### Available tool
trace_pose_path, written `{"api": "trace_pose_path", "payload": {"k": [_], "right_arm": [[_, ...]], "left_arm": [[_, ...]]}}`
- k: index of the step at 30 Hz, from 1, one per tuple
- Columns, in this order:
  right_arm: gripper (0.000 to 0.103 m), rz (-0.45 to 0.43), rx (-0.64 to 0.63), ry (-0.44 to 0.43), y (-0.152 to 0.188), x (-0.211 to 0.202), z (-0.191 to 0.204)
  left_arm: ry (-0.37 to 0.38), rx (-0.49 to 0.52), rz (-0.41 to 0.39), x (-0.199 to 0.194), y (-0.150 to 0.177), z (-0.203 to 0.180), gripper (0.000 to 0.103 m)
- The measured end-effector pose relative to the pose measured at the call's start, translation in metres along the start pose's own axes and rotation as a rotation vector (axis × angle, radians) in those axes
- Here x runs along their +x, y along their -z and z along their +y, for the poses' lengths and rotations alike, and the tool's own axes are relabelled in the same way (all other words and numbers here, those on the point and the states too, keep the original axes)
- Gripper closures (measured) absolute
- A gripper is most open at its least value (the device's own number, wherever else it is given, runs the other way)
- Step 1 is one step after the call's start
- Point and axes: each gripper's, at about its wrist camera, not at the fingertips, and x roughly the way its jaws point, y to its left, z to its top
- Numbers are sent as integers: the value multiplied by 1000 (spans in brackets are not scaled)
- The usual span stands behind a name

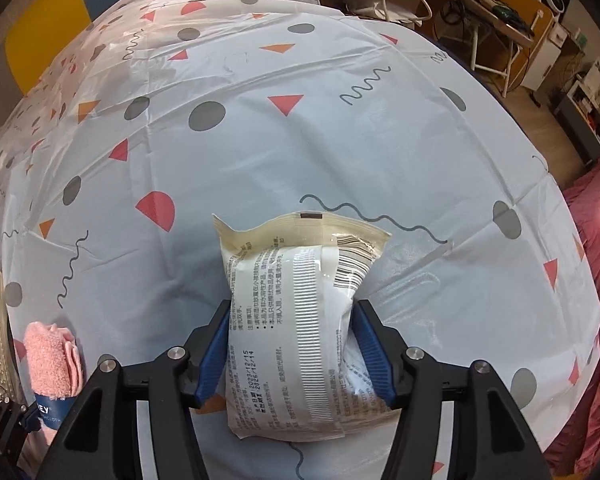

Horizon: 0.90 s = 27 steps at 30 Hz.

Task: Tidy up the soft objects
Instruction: 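Grasp the pink GRAREY dishcloth roll with the left gripper while the right gripper holds the package, then carry the pink dishcloth roll into the gold tray with the left gripper and release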

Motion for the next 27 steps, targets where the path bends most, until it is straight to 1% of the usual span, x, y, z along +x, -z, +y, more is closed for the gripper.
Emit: {"api": "trace_pose_path", "payload": {"k": [3, 5, 6, 9, 11, 14, 17, 20, 23, 27], "right_arm": [[46, -10, -14, 4, 1, -2, 4], [51, -27, -45, 5, 1, -4, 10], [51, -36, -67, -2, 1, -5, 12], [51, -43, -140, -19, 5, -5, 25], [49, -37, -151, -37, 7, -3, 27], [48, -40, -154, -42, 8, -3, 25], [48, -55, -188, -24, 11, -4, 27], [49, -80, -237, 5, 21, -4, 41], [49, -87, -249, 13, 25, -5, 43], [49, -106, -275, 31, 26, -8, 51]], "left_arm": [[-18, 17, -10, -1, 4, -3, 58], [-24, 22, -10, -4, 9, -5, 58], [-24, 19, -7, -4, 9, -5, 59], [-33, 32, -10, -5, 7, -6, 61], [-37, 33, -25, -4, 5, -8, 63], [-55, 47, -44, -4, 6, -9, 67], [-74, 58, -39, -8, 6, -11, 69], [-98, 70, -55, -16, 6, -12, 70], [-95, 58, -87, -32, 1, -11, 70], [-105, 68, -176, -68, -13, -13, 70]]}}
